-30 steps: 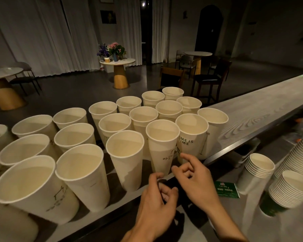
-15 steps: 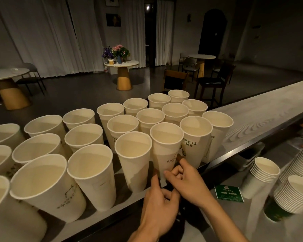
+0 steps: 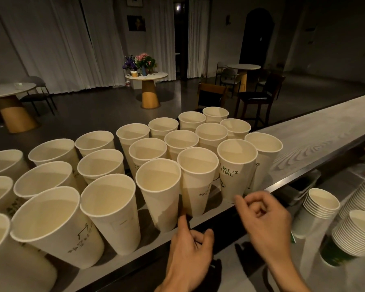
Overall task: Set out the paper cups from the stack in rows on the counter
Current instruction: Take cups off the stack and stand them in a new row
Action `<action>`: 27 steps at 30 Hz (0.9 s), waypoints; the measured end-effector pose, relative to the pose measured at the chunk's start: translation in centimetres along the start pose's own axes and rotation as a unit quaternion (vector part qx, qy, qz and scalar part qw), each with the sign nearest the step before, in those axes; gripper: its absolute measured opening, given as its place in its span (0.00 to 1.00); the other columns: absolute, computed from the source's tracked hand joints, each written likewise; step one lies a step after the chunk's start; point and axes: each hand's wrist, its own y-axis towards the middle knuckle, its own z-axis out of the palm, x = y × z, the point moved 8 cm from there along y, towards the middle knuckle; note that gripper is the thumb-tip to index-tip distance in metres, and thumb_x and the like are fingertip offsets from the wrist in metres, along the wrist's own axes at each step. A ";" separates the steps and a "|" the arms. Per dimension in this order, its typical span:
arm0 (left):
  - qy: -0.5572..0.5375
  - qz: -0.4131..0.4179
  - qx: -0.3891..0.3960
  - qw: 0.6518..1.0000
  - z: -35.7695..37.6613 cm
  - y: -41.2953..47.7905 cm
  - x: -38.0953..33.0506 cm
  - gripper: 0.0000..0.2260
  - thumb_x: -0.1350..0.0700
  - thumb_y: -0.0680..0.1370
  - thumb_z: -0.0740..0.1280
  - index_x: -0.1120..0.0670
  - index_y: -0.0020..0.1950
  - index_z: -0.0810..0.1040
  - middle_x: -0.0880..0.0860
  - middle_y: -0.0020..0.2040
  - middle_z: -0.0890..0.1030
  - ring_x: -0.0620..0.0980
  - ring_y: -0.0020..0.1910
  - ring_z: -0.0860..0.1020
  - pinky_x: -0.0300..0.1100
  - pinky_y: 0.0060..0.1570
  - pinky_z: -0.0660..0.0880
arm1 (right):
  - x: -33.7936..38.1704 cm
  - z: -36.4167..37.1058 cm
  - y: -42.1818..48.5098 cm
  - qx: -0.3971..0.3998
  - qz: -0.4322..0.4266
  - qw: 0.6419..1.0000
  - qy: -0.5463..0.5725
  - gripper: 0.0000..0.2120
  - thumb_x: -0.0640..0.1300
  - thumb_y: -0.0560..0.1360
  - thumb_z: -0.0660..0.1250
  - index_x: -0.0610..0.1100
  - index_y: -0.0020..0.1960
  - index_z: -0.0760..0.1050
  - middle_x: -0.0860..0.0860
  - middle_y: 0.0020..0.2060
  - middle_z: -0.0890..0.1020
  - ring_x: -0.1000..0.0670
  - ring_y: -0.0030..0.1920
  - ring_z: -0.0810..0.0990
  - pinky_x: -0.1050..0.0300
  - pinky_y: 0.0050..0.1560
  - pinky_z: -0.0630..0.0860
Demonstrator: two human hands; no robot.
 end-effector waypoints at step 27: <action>0.017 -0.052 0.004 0.998 1.1 1.3 1.3 0.44 0.47 0.82 0.68 0.53 0.84 0.38 0.44 0.42 0.88 0.39 0.46 0.85 0.44 0.65 0.77 | -4.9 5.3 3.8 0.111 0.064 0.982 -0.138 0.19 0.55 0.71 0.77 0.47 0.52 0.72 0.55 0.27 0.82 0.58 0.28 0.80 0.56 0.35 0.75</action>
